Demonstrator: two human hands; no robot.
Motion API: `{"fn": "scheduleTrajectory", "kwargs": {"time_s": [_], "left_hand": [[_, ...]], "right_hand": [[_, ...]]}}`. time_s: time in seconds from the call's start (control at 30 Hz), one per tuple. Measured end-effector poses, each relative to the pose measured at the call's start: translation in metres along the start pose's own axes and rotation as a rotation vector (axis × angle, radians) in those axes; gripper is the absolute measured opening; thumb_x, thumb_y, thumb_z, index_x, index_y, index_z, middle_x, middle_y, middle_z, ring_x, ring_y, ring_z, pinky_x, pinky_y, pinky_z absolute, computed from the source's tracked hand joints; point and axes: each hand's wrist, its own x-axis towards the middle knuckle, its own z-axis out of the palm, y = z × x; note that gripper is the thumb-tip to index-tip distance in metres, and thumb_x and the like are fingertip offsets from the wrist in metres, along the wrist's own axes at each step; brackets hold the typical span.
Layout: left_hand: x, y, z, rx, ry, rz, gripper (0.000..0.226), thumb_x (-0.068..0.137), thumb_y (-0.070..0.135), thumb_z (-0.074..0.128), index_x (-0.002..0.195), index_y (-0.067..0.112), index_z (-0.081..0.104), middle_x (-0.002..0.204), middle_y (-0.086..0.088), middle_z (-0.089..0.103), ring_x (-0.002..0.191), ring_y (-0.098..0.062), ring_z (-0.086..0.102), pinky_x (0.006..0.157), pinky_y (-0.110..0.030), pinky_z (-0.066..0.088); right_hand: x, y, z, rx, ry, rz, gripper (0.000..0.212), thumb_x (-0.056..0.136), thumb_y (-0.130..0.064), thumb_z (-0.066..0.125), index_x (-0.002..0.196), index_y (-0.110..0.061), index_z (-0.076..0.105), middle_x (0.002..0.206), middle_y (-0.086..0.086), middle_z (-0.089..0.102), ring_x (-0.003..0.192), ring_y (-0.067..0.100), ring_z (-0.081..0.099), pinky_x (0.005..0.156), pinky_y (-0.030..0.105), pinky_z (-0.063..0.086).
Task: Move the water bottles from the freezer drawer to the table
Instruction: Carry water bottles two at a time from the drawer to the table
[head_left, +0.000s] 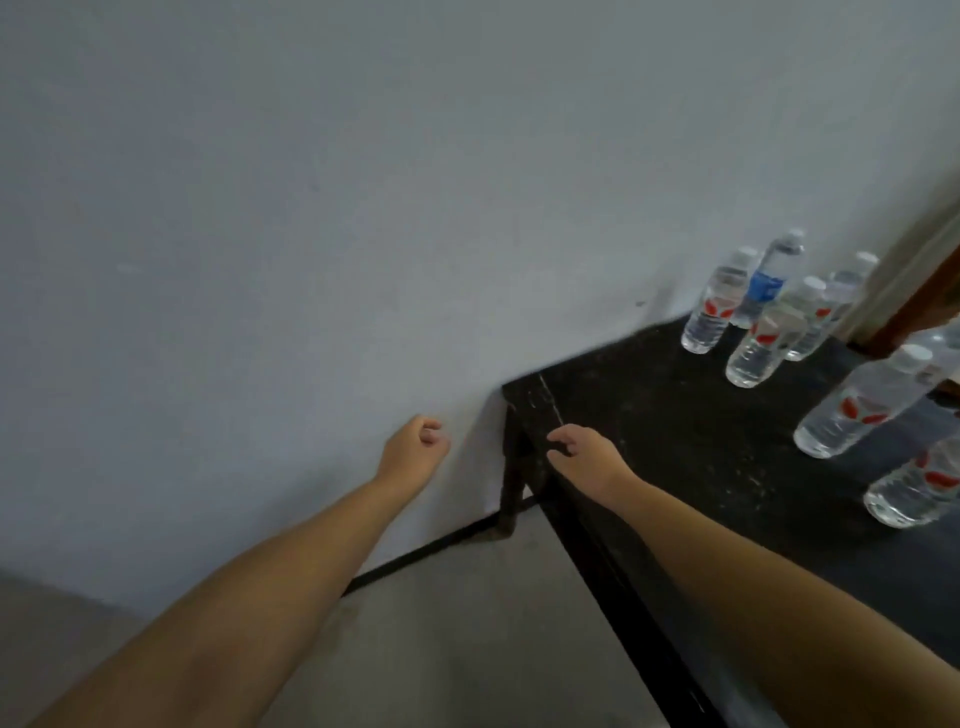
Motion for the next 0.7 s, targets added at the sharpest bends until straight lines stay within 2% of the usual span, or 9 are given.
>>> {"fn": "scheduleTrajectory", "kwargs": {"time_s": [0.17, 0.3, 0.43, 0.53, 0.6, 0.7], "left_hand": [[-0.021, -0.061, -0.078, -0.022, 0.084, -0.054, 0.032, 0.091, 0.024, 0.059, 0.120, 0.010, 0.056, 0.112, -0.011, 0.064, 0.102, -0.023, 0.060, 0.083, -0.026, 0.043], [-0.050, -0.120, -0.141, -0.058, 0.221, -0.153, 0.036, 0.091, 0.030, 0.062, 0.122, 0.013, 0.054, 0.111, -0.008, 0.061, 0.096, -0.019, 0.057, 0.081, -0.028, 0.044], [-0.083, -0.165, -0.185, -0.106, 0.363, -0.240, 0.035, 0.090, 0.030, 0.062, 0.120, 0.013, 0.055, 0.106, -0.004, 0.059, 0.095, -0.018, 0.056, 0.078, -0.028, 0.043], [-0.115, -0.197, -0.203, -0.228, 0.499, -0.340, 0.029, 0.088, 0.023, 0.065, 0.112, 0.011, 0.055, 0.102, -0.009, 0.059, 0.094, -0.023, 0.058, 0.076, -0.029, 0.046], [-0.136, -0.212, -0.209, -0.316, 0.579, -0.416, 0.024, 0.089, 0.015, 0.064, 0.109, 0.010, 0.052, 0.101, -0.014, 0.056, 0.088, -0.021, 0.054, 0.069, -0.023, 0.044], [-0.176, -0.231, -0.219, -0.378, 0.767, -0.555, 0.033, 0.089, 0.008, 0.063, 0.119, -0.001, 0.052, 0.098, -0.013, 0.051, 0.080, -0.019, 0.049, 0.066, -0.024, 0.039]], "right_hand": [[0.007, -0.072, 0.063, -0.057, -0.107, -0.120, 0.032, 0.094, -0.016, 0.056, 0.125, -0.009, 0.059, 0.131, 0.012, 0.056, 0.117, 0.027, 0.056, 0.095, 0.029, 0.043], [0.008, -0.137, 0.123, -0.132, -0.199, -0.264, 0.029, 0.094, -0.024, 0.055, 0.122, -0.017, 0.060, 0.133, 0.007, 0.054, 0.116, 0.025, 0.056, 0.095, 0.030, 0.044], [0.003, -0.195, 0.166, -0.221, -0.310, -0.439, 0.030, 0.095, -0.025, 0.054, 0.123, -0.016, 0.061, 0.132, 0.008, 0.054, 0.118, 0.024, 0.054, 0.098, 0.030, 0.041], [-0.001, -0.235, 0.198, -0.287, -0.417, -0.566, 0.030, 0.095, -0.023, 0.054, 0.122, -0.014, 0.061, 0.132, 0.008, 0.056, 0.119, 0.022, 0.054, 0.096, 0.026, 0.039], [-0.005, -0.258, 0.219, -0.316, -0.486, -0.647, 0.030, 0.095, -0.021, 0.053, 0.123, -0.011, 0.061, 0.131, 0.008, 0.057, 0.120, 0.022, 0.054, 0.095, 0.025, 0.039], [-0.018, -0.295, 0.260, -0.367, -0.610, -0.794, 0.030, 0.094, -0.019, 0.054, 0.121, -0.009, 0.062, 0.129, 0.008, 0.059, 0.118, 0.021, 0.055, 0.092, 0.022, 0.038]]}}
